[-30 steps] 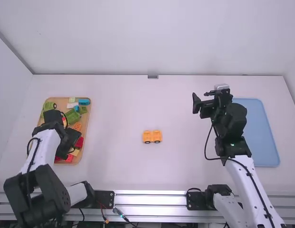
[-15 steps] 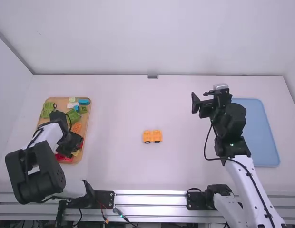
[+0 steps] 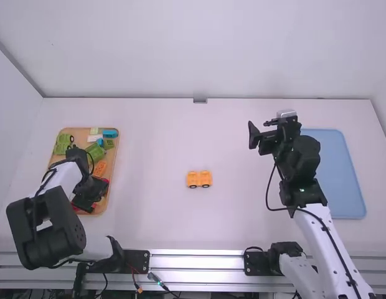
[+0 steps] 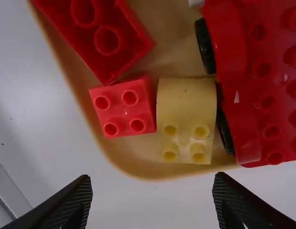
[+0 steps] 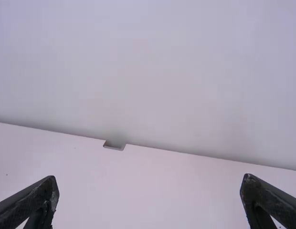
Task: Assemble lego blocks to make yellow taxi
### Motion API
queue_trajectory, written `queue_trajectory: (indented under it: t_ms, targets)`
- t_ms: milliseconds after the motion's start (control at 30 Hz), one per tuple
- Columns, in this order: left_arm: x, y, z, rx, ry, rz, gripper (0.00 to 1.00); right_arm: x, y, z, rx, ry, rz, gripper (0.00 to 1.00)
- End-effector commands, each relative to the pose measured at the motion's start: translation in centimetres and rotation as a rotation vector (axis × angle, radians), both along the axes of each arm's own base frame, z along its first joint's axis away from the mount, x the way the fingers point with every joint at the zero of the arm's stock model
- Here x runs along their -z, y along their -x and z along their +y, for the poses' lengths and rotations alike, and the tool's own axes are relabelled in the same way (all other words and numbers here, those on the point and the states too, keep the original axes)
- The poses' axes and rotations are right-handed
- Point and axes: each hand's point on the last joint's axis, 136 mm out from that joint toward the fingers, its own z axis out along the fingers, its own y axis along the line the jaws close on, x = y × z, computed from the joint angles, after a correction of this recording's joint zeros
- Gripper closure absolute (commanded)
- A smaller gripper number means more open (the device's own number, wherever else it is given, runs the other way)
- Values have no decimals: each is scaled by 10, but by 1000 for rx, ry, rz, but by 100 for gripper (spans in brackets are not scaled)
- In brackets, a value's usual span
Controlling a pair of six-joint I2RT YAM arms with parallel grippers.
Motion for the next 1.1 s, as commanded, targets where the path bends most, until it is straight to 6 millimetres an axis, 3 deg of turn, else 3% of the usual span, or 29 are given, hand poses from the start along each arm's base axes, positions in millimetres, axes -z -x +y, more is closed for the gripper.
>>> queue_trajectory:
  t_ms: [0,133,1067]
  targets:
    - [-7,-1,7,-23,-39,-8,30,-20,-2,2,-6,-9,-40,1]
    - [-6,2,10,-23,-52,2,26,-20,-2,2,-7,-9,-40,1]
    - [20,-7,3,-16,-43,-91,43,-20,-2,2,-5,-9,-40,1]
